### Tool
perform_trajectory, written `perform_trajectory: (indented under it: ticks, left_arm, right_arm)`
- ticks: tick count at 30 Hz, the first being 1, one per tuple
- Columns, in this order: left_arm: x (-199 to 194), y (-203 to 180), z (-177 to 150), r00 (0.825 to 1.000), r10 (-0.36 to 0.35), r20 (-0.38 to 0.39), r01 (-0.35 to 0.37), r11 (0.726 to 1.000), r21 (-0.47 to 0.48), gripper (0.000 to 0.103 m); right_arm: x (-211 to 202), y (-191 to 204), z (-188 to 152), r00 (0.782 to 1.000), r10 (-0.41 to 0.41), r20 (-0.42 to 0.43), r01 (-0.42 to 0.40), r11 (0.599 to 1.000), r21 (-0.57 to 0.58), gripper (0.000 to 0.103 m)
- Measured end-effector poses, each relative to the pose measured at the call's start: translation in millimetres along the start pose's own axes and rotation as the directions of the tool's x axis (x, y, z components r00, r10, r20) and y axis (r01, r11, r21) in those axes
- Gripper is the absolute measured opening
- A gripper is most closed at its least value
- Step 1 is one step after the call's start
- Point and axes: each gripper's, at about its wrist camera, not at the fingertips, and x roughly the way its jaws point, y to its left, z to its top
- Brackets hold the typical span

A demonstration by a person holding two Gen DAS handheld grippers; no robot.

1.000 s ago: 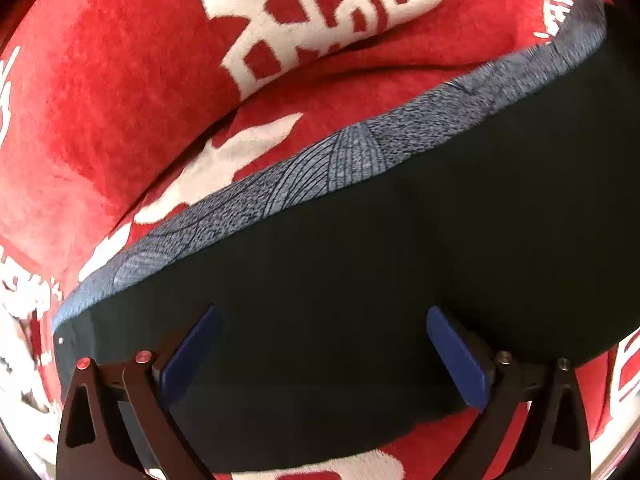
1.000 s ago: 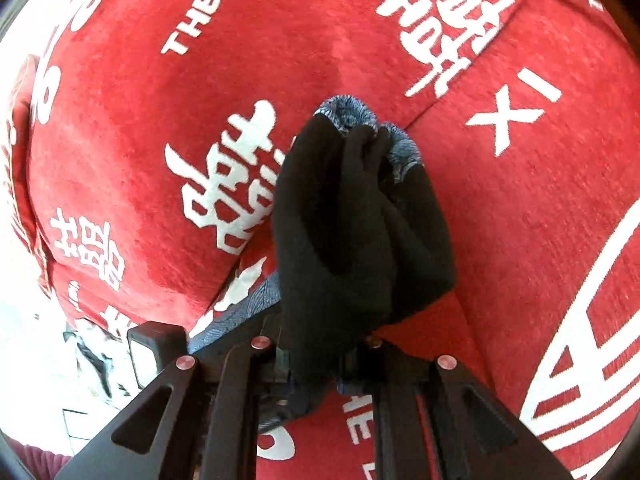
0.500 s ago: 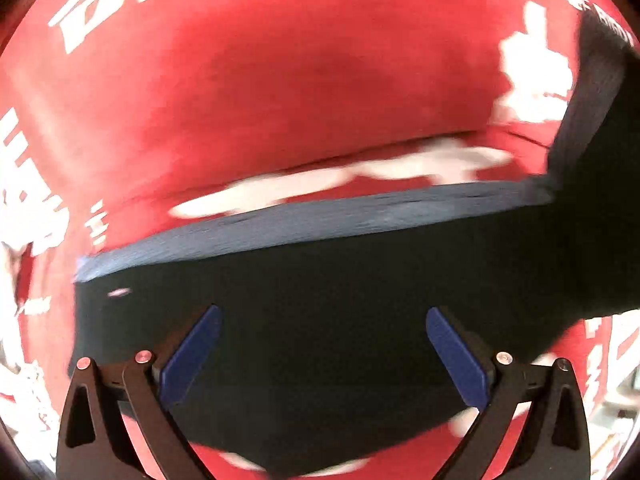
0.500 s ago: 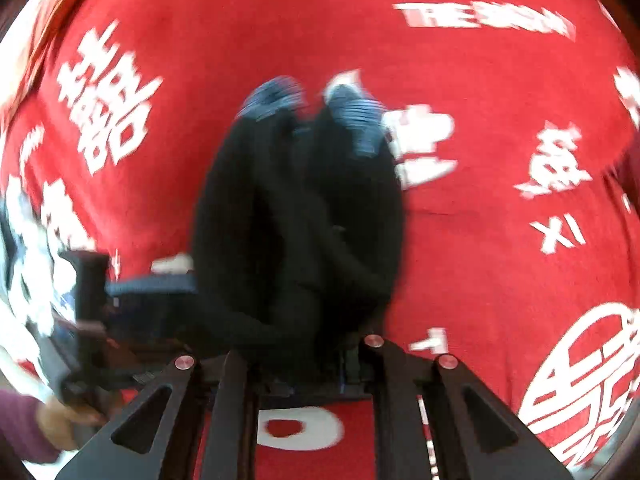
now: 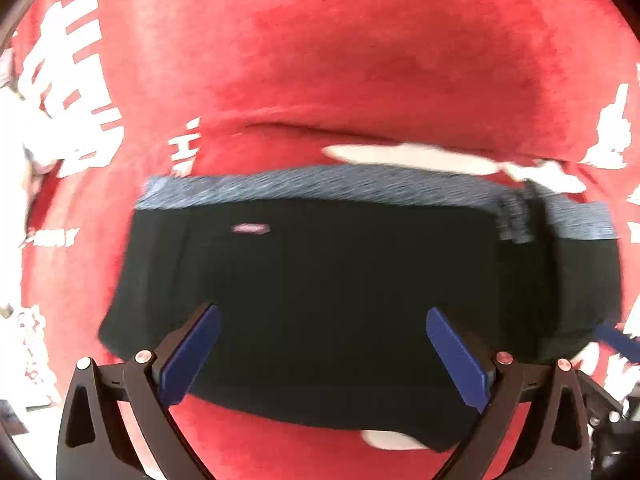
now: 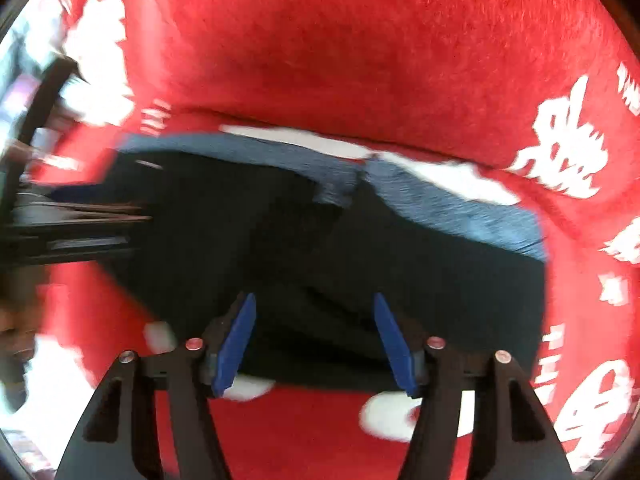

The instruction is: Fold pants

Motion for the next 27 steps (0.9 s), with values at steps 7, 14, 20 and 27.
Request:
perform_trajectory:
  ticks: [7, 14, 20, 27]
  left_arm:
    - [-10, -81, 17, 0.96, -0.278, -0.028, 0.28, 0.95, 0.138, 0.077]
    - [10, -138, 19, 0.922, -0.356, -0.152, 0.382, 0.902, 0.201, 0.056]
    - [39, -153, 21, 0.9, -0.379, -0.213, 0.415, 0.896, 0.16, 0.056]
    - [30, -144, 15, 0.903, -0.384, -0.193, 0.41, 0.904, 0.123, 0.034]
  right_arm:
    - [1, -163, -46, 0.909, 0.364, 0.201, -0.392, 0.589, 0.706, 0.066]
    - [20, -200, -79, 0.835, 0.459, 0.304, -0.483, 0.345, 0.805, 0.058]
    - [33, -201, -77, 0.815, 0.45, 0.366, -0.523, 0.296, 0.8, 0.058]
    - [60, -201, -73, 0.831, 0.465, 0.306, -0.459, 0.261, 0.849, 0.006]
